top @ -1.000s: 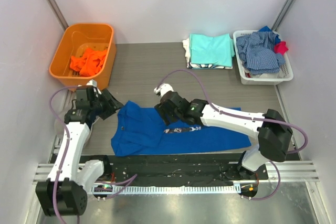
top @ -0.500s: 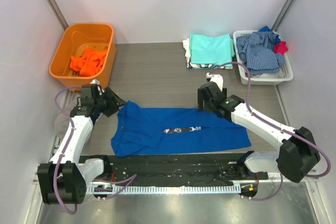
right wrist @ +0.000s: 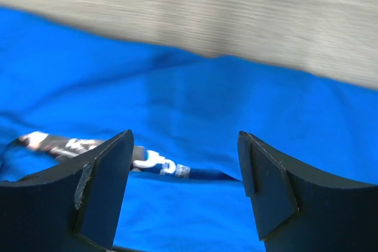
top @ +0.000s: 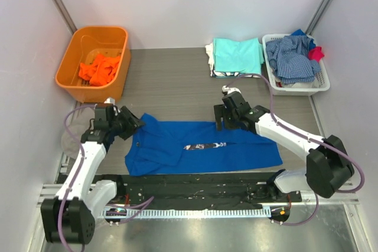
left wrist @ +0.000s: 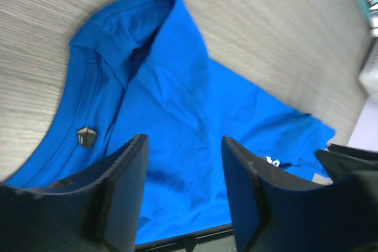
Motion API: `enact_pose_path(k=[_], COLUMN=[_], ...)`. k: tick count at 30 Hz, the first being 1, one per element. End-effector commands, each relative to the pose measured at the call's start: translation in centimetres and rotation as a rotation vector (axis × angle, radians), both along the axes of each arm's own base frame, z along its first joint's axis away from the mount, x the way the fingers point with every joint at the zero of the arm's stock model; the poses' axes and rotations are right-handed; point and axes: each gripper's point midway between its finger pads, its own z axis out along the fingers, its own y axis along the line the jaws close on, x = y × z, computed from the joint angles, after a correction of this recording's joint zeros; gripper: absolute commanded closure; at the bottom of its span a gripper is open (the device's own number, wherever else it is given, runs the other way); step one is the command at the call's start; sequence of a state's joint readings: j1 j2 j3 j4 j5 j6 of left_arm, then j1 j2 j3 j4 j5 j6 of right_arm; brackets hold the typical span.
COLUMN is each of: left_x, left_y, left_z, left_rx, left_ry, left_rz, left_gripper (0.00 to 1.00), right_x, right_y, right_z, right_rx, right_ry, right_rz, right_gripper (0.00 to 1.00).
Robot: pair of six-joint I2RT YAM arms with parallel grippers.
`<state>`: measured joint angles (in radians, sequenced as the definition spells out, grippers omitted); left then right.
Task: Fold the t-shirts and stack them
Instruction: Fold the tshirt
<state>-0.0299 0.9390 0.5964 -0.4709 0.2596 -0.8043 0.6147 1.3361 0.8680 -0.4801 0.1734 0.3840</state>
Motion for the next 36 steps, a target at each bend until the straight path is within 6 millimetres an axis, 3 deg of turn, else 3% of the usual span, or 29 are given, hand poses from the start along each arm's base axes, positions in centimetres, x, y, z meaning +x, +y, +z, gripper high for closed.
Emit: enact_pose_path(k=[1, 2, 4, 5, 7, 8, 9, 12, 13, 16, 27, 31, 36], left_x=[-0.5, -1.0, -0.9, -1.1, -1.0, -1.2, -1.1, -1.3, -1.3, -1.6, -2.5, -2.5, -2.4], left_y=[1.2, 1.4, 1.6, 1.6, 1.6, 1.7, 1.7, 1.9, 1.9, 2.1, 2.6, 2.9, 2.9], left_z=[4.1, 4.4, 6.2, 6.5, 7.5, 7.5, 8.0, 8.4, 8.6, 8.5, 8.4, 8.3, 8.1], left_rx=[0.036, 0.043, 0.049, 0.048, 0.052, 0.056, 0.061, 0.071, 0.071, 0.079, 0.117, 0.132, 0.132], left_ry=[-0.110, -0.109, -0.152, -0.149, -0.161, -0.150, -0.159, -0.163, -0.168, -0.165, -0.153, -0.148, -0.143], left_rz=[0.064, 0.072, 0.083, 0.082, 0.078, 0.077, 0.075, 0.073, 0.073, 0.073, 0.063, 0.069, 0.071], left_gripper=[0.41, 0.40, 0.37, 0.37, 0.37, 0.36, 0.36, 0.36, 0.36, 0.35, 0.34, 0.33, 0.33], right_x=[2.1, 2.5, 2.7, 2.6, 2.6, 2.9, 2.3, 2.0, 2.3, 3.3, 7.4, 7.4, 5.5], right_y=[5.5, 7.3, 9.6, 12.1, 14.4, 16.0, 17.3, 19.5, 19.5, 20.0, 21.8, 23.1, 23.8], right_z=[3.2, 4.7, 4.2, 5.5, 3.9, 4.7, 2.9, 1.9, 0.8, -0.1, -1.1, -1.0, -2.3], right_rx=[0.103, 0.105, 0.076, 0.079, 0.021, 0.018, -0.037, -0.074, -0.098, -0.136, -0.076, 0.004, 0.067], right_ry=[-0.056, -0.097, -0.096, -0.133, -0.123, -0.153, -0.139, -0.154, -0.144, -0.167, -0.162, -0.117, -0.005], right_rz=[0.198, 0.254, 0.326, 0.384, 0.485, 0.528, 0.598, 0.712, 0.714, 0.739, 0.827, 0.887, 0.980], right_gripper=[0.21, 0.21, 0.21, 0.20, 0.20, 0.19, 0.20, 0.20, 0.20, 0.21, 0.22, 0.22, 0.22])
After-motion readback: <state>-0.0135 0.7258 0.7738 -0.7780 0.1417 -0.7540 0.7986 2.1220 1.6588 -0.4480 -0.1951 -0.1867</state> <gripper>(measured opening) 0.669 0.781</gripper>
